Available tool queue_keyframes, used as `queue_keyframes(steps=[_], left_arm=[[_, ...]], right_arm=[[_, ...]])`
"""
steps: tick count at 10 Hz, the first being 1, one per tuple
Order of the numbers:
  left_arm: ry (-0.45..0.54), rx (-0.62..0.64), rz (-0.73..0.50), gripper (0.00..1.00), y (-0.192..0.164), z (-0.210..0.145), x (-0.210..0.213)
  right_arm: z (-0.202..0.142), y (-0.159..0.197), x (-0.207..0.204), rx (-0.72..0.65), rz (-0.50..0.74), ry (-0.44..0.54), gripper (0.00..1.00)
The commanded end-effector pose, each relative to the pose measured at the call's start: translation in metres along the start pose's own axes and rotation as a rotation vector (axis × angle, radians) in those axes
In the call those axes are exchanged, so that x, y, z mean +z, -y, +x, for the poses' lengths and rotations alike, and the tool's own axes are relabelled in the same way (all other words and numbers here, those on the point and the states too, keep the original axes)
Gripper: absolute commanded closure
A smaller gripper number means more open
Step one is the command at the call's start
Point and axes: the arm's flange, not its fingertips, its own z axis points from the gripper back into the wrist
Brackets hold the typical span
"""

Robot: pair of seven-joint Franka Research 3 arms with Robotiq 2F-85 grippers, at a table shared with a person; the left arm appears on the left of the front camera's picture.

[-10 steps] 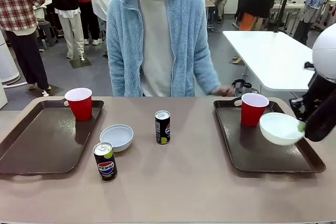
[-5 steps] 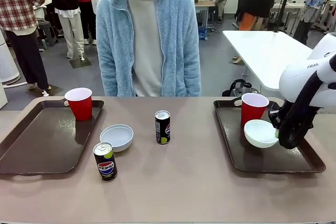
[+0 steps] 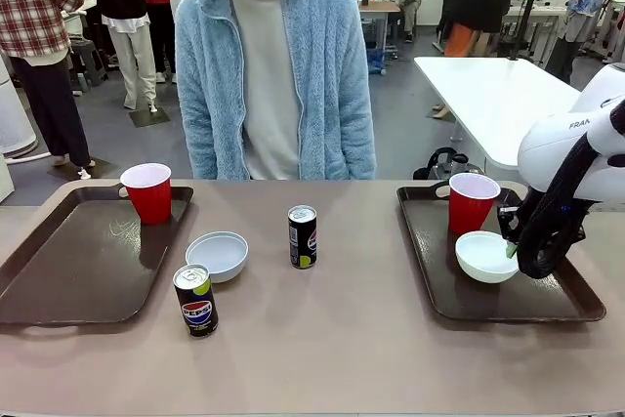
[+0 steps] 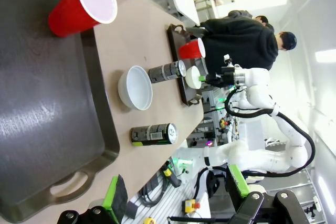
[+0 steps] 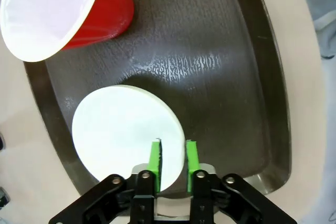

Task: Prepare tableware on both trays.
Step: Pick up a Picnic Bowl from the table and place it on a Handle tray.

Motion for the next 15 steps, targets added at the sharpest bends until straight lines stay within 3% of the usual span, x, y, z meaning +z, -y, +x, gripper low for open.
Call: queue_keyframes(steps=[1,2,3,5,10,11,15], left_arm=[[0.006,0.002,-0.008,0.0,0.002,0.0,0.001],[0.006,0.002,-0.008,0.0,0.002,0.0,0.001],[0.006,0.002,-0.008,0.0,0.002,0.0,0.001],[0.006,0.002,-0.008,0.0,0.002,0.0,0.001],[0.006,0.002,-0.008,0.0,0.002,0.0,0.001],[0.006,0.002,-0.008,0.0,0.002,0.0,0.001],[0.006,0.002,-0.008,0.0,0.002,0.0,0.001]], right_arm=[[0.0,-0.005,0.005,-0.002,0.007,-0.009,0.0],[-0.005,-0.007,0.013,0.009,0.005,-0.008,0.0],[-0.009,-0.012,0.028,0.019,0.001,0.002,0.16],[-0.017,-0.027,0.059,0.038,-0.009,-0.01,0.0],[-0.011,-0.052,0.101,0.105,-0.188,-0.019,0.0],[-0.023,-0.045,0.094,0.086,-0.066,0.003,0.0],[-0.023,-0.045,0.094,0.086,-0.066,0.003,0.0]])
